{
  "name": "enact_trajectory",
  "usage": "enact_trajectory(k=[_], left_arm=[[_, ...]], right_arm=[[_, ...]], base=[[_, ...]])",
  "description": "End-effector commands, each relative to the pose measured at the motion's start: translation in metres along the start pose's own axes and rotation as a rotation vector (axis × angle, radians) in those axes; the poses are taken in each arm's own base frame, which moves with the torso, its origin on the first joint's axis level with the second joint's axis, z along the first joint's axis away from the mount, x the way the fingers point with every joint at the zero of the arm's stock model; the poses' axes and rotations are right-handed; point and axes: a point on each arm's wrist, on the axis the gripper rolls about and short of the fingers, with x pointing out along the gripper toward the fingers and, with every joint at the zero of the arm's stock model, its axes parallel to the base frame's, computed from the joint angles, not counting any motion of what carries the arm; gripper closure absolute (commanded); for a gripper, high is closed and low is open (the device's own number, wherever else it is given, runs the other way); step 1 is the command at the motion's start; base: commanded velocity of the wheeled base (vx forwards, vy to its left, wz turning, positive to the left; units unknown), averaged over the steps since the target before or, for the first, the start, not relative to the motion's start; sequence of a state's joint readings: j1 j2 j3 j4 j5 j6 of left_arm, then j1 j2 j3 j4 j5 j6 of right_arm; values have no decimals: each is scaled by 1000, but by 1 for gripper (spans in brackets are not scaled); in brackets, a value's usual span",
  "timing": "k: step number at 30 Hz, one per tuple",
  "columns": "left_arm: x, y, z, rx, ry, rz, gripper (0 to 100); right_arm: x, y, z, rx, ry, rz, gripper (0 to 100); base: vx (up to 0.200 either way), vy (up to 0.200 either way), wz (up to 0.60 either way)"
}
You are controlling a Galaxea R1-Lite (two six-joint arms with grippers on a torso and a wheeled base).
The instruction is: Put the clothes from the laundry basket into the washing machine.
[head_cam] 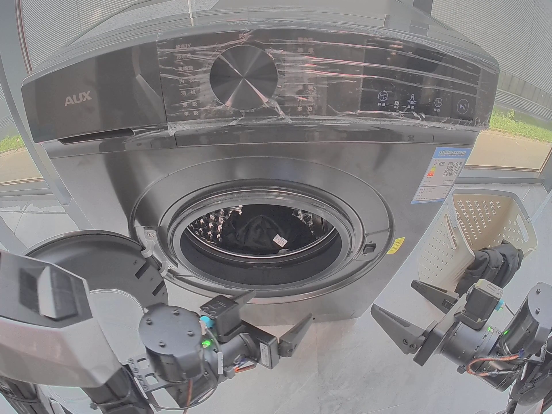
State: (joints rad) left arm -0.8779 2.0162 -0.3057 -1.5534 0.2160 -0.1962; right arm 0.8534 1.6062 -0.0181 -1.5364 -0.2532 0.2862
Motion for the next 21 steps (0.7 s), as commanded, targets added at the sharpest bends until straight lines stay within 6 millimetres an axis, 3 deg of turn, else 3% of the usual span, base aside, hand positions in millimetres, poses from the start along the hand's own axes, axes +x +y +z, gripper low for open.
enact_trajectory(k=[1, 2, 3, 6, 10, 14, 18, 21], left_arm=[[-54, 4, 37, -40, -122, -1, 0], [-54, 4, 37, -40, -122, -1, 0], [-70, 8, 44, -52, -159, 26, 0], [-90, 19, 52, -65, -205, 76, 0], [-107, 32, 64, -69, -280, 140, 0], [-123, 45, 58, 15, -243, 220, 0], [-137, 49, 64, 48, -264, 248, 0], [-142, 53, 63, 80, -238, 282, 0]], right_arm=[[-5, -3, 0, -33, -9, -55, 0], [-5, -3, 0, -33, -9, -55, 0], [-6, -3, 1, -26, -17, -74, 0], [-7, -4, 1, -22, -10, -84, 0], [-8, -10, 4, -24, -24, -116, 0], [-12, -15, 9, -28, -39, -142, 0], [-22, -28, 14, -54, -12, -208, 0], [-29, -32, 13, -72, 25, -223, 0]], base=[[0, 0, 0], [0, 0, 0], [0, 0, 0], [0, 0, 0], [0, 0, 0], [0, 0, 0], [0, 0, 0], [-200, 0, 0]])
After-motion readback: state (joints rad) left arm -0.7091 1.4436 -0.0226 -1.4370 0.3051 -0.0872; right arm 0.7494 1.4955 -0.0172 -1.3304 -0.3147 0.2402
